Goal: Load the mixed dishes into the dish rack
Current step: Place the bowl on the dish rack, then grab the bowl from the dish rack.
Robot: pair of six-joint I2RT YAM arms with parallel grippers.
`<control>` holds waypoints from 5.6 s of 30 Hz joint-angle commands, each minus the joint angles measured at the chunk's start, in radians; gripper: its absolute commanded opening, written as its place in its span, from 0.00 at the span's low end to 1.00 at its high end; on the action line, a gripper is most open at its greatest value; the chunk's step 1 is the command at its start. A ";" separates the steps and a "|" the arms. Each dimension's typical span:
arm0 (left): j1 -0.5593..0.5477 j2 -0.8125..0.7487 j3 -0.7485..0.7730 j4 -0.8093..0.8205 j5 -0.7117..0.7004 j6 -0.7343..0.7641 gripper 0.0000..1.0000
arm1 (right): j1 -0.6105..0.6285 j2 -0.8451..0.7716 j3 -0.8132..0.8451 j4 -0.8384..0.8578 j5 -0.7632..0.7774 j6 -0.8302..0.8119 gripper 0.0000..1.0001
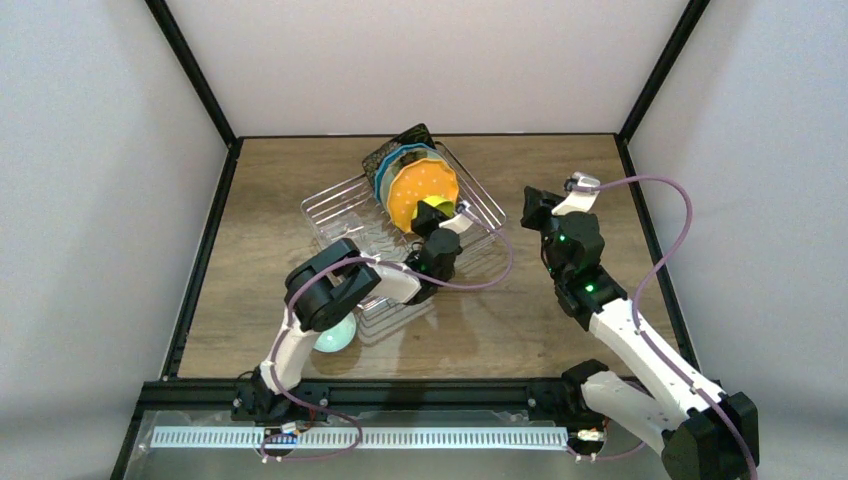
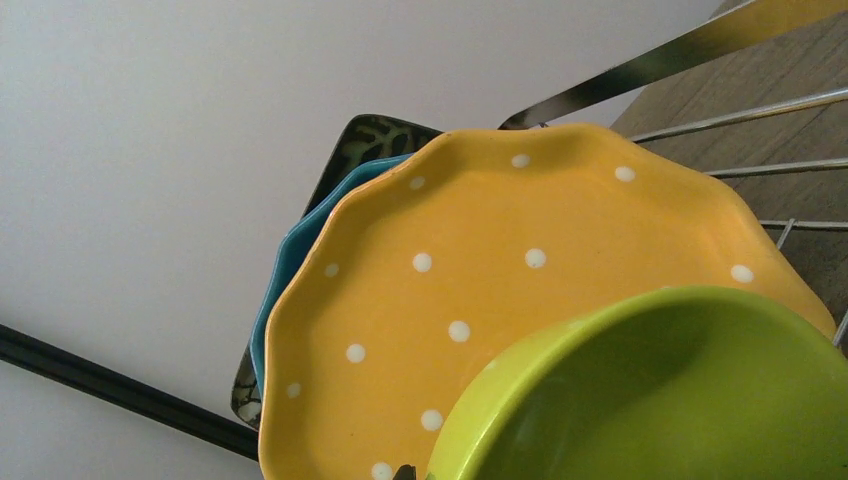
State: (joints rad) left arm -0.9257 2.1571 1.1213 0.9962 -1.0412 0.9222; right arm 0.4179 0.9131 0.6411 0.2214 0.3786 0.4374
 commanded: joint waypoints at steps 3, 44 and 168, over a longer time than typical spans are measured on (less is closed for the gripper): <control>-0.005 0.029 0.065 -0.099 -0.017 -0.042 0.03 | 0.000 -0.009 -0.012 0.036 0.021 0.009 0.75; -0.003 0.110 0.146 -0.382 -0.066 -0.213 0.42 | 0.000 -0.022 -0.079 0.078 0.027 0.051 0.77; 0.275 -0.179 0.352 -1.403 0.740 -1.213 0.12 | 0.138 0.355 0.461 -0.282 0.071 0.021 0.77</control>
State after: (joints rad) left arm -0.6533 1.9770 1.4879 -0.4355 -0.3355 -0.2703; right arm 0.5514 1.2758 1.0832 -0.0422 0.4171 0.4706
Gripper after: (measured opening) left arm 0.204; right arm 0.770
